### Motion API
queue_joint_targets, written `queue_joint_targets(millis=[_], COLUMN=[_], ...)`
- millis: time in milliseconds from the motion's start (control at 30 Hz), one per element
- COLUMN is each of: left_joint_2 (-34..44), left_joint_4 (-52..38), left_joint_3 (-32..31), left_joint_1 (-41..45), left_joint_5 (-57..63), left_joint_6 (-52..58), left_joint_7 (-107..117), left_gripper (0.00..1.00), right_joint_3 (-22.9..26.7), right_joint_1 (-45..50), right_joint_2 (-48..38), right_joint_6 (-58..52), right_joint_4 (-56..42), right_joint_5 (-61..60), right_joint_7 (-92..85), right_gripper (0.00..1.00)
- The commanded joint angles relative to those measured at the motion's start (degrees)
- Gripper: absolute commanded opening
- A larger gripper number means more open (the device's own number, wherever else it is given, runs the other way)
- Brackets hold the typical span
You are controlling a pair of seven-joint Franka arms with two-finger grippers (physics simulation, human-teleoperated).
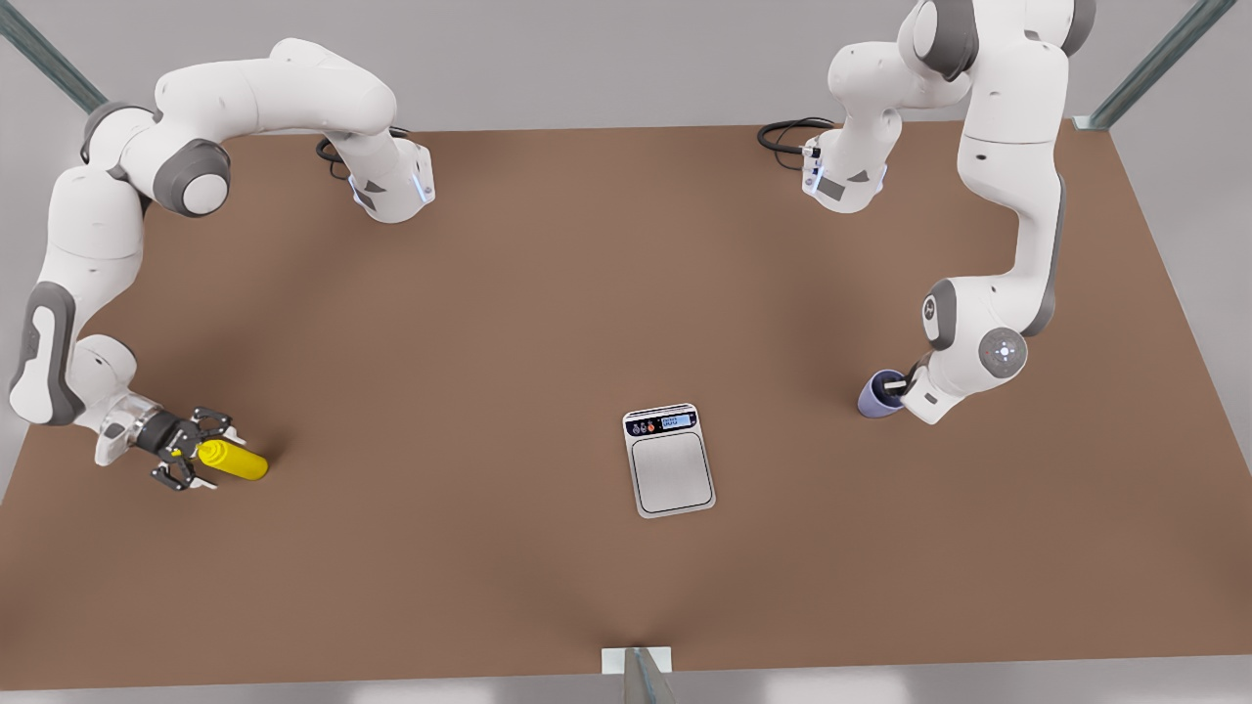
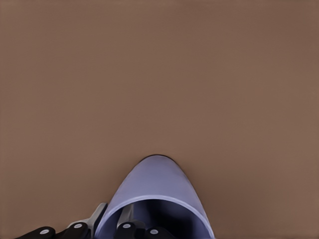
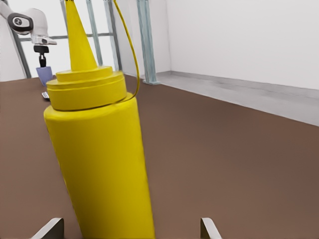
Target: Move cup to the weight, pick up sauce bottle, pour sauce
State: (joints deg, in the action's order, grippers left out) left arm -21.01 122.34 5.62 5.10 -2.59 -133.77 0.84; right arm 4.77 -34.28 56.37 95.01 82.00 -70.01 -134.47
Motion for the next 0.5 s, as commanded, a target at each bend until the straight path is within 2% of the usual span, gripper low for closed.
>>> queue_joint_targets(millis=[0,467], left_joint_2=[0.0,-0.1], left_joint_4=[0.0,-2.2], left_joint_3=[0.0,0.0], left_joint_1=[-0.1,0.0], left_joint_5=[0.0,0.0], left_joint_6=[0.0,1.3], left_joint_7=[0.0,0.7], left_gripper=[0.25,0.21], right_joint_3=[0.0,0.0], right_joint_1=[0.0,1.1], right_joint_2=[0.0,0.0], right_joint_6=[-0.1,-0.8], right_joint_4=[0.0,0.5], right_joint_5=[0.0,0.2], right_joint_7=[0.0,-0.2], right_gripper=[1.0,1.0])
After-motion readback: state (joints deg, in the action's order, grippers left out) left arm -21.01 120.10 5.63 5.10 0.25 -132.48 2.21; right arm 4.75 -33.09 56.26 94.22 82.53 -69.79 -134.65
